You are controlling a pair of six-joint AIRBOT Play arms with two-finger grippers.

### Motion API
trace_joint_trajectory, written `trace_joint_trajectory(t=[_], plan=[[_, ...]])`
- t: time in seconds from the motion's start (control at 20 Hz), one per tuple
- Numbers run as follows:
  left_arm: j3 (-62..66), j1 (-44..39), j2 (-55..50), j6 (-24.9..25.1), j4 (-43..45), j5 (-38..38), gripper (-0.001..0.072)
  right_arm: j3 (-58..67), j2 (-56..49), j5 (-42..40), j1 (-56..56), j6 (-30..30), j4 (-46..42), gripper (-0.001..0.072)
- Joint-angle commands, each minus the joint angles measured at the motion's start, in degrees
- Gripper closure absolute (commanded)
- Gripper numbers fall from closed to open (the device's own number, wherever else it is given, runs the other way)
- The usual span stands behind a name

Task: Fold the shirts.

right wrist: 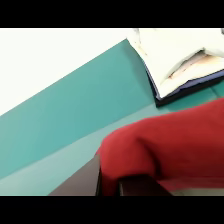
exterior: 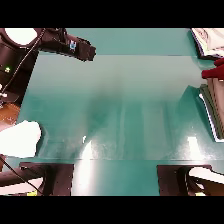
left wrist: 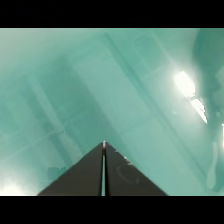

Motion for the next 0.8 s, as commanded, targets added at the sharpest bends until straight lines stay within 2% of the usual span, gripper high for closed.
trace_joint_trajectory(t=[0.0,0.15,0.2,0.45,0.55,0.6,0.7,0.75], plan=[[0.0,-0.04,-0.09,0.04,0.31,-0.48,0.0679,-4.07,4.63,3.02,-4.46,-0.35,-0.15,0.0695],[0.0,-0.04,-0.09,0.09,0.7,-1.99,0.0679,-12.59,9.38,2.91,-7.98,-0.37,-1.07,0.0695],[0.0,-0.04,-0.09,0.22,0.7,-2.43,0.0679,-14.82,10.75,3.02,-8.98,-0.35,-3.98,0.0695],[0.0,-0.04,-0.09,1.53,0.7,-2.75,0.0679,-23.71,14.97,7.5,-12.07,-0.28,-26.88,0.0693],[0.0,-0.04,-0.09,1.55,0.7,-2.75,0.0679,-26.25,15.61,9.14,-13.7,-0.22,-32.89,0.0689],[0.0,-0.04,-0.09,1.55,0.7,-2.75,0.0679,-26.93,15.67,10.21,-14.73,0.13,-35.28,0.0659],[0.0,-0.04,-0.09,1.55,0.7,-2.73,0.0679,-27.89,15.65,10.95,-16.87,1.27,-39.69,0.0249],[0.0,-0.04,-0.09,1.53,0.7,-2.75,0.0679,-28.02,15.63,11.04,-17.92,1.7,-40.59,0.019]])
